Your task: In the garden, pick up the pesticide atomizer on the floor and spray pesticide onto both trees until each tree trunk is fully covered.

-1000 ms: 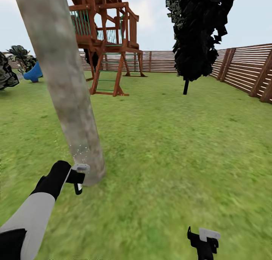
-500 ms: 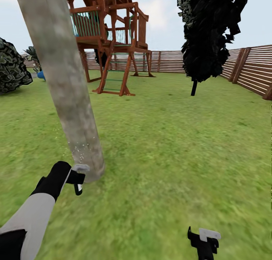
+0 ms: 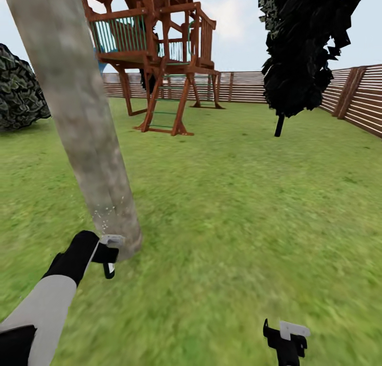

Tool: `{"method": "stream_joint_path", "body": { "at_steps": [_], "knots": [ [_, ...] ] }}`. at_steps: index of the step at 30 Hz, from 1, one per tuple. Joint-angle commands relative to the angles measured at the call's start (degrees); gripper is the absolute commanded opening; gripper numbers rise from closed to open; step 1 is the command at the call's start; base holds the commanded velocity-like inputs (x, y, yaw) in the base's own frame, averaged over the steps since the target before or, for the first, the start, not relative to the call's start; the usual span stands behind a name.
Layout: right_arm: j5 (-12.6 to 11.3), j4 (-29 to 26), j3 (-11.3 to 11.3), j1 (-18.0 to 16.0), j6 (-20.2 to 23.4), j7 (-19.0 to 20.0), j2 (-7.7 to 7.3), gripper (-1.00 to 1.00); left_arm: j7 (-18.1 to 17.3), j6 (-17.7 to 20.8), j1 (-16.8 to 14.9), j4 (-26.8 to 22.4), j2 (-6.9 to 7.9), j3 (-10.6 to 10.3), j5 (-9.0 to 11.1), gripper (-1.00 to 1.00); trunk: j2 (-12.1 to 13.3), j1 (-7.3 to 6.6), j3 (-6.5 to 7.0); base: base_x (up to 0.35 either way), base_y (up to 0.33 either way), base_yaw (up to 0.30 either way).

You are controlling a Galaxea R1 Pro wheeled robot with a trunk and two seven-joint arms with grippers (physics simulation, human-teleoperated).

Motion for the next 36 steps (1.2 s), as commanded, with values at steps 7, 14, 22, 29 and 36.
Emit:
{"method": "stream_joint_path", "body": {
  "at_steps": [7,14,22,29,36],
  "knots": [
    [0.5,0.0,-0.5,0.0,-0.1,-0.1,0.01,1.00,0.0,-0.1,1.4,-0.1,0.40,2.5,-0.9,-1.00,0.0,0.01,-0.05,0.241,-0.189,0.018],
    [0.5,0.0,-0.5,0.0,-0.1,-0.1,0.03,1.00,8.2,-3.7,4.0,0.3,-1.44,3.2,-0.6,-1.00,0.0,0.01,-0.05,0.016,-0.008,0.097],
    [0.5,0.0,-0.4,0.0,-0.1,-0.1,0.01,1.00,11.3,-5.0,5.3,3.4,-1.48,9.2,2.5,-1.00,0.0,0.01,-0.05,0.039,0.000,0.028],
    [0.6,0.1,-0.5,0.0,-0.1,-0.1,-0.05,1.00,11.5,-11.4,7.1,9.3,-1.37,9.9,2.6,-1.00,0.0,0.01,-0.05,0.317,0.000,0.000],
    [0.5,0.1,-0.4,0.0,-0.1,-0.1,0.03,1.00,11.6,-14.2,9.6,9.5,-3.97,11.9,2.6,-1.00,0.0,0.01,-0.05,0.073,0.000,0.020]
  ]
}}
